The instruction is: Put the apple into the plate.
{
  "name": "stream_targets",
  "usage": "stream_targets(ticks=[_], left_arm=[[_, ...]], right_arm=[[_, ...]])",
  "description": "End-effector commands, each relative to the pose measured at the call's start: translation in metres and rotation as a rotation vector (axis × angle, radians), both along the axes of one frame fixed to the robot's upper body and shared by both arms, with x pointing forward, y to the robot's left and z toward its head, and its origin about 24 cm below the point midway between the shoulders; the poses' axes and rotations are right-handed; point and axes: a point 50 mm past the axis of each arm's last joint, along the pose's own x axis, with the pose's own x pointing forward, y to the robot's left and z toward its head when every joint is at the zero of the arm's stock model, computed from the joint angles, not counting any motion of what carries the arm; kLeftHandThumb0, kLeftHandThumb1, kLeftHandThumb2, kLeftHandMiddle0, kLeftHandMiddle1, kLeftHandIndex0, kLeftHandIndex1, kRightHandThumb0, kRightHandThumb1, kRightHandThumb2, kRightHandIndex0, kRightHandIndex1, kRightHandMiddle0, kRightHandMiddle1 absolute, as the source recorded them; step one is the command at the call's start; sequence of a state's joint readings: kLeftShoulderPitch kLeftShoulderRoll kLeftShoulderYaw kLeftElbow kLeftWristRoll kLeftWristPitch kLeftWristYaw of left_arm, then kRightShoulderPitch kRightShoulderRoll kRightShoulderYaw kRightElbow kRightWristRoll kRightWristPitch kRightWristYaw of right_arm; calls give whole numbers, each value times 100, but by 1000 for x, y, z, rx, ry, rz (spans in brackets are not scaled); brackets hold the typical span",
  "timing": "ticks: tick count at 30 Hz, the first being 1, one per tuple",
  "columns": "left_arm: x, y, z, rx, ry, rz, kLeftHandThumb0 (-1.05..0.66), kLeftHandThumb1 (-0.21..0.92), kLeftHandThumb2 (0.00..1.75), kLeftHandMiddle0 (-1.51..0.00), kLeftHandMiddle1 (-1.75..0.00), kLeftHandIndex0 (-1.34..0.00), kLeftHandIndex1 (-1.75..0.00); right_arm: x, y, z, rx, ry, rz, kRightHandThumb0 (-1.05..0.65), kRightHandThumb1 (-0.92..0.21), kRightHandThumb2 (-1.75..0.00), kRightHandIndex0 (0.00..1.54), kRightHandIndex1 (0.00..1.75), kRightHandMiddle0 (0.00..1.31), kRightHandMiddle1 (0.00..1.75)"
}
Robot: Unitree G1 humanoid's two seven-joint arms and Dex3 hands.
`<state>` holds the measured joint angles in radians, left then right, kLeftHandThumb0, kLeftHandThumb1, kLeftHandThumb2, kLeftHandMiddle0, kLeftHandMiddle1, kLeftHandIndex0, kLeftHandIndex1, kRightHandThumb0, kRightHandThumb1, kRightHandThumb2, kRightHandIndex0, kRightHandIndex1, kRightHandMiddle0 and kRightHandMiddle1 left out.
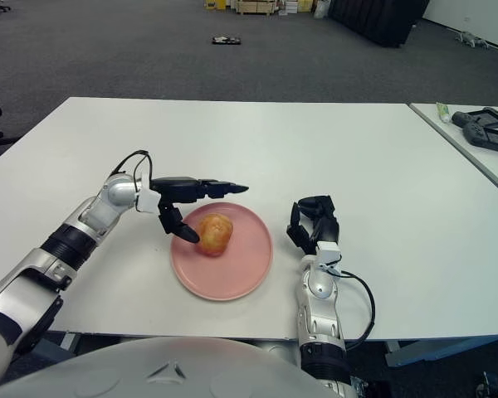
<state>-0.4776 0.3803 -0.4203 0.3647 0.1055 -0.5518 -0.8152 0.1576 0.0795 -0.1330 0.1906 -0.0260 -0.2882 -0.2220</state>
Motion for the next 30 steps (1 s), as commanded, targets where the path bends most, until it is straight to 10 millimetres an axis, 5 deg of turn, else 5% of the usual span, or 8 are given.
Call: stream_targets(ticks=[1, 11, 19, 24, 30], left_arm=[[8, 16, 6, -52, 19, 102, -76, 47, 79, 0, 0, 0, 0], [7, 38, -5, -436, 217, 436, -94, 89, 54, 0, 0, 0, 0], [2, 54, -8, -633, 256, 526, -104, 92, 65, 0, 0, 0, 0], [-11, 82, -33, -727, 314, 661, -105, 92, 74, 0, 0, 0, 0], [-19, 85, -50, -902, 401, 828, -104, 92, 85, 0, 0, 0, 0]], right_arm=[[-7, -1, -14, 20, 75, -10, -37, -73, -79, 56, 132, 30, 175], [-7, 0, -12, 17, 70, -4, -37, -75, -77, 56, 132, 29, 175], [-7, -1, -12, 23, 69, -7, -37, -73, -79, 55, 132, 30, 175], [-7, -1, -12, 26, 63, -8, -38, -71, -82, 56, 132, 32, 175], [-7, -2, -12, 25, 59, -4, -38, -70, -83, 57, 132, 32, 175]])
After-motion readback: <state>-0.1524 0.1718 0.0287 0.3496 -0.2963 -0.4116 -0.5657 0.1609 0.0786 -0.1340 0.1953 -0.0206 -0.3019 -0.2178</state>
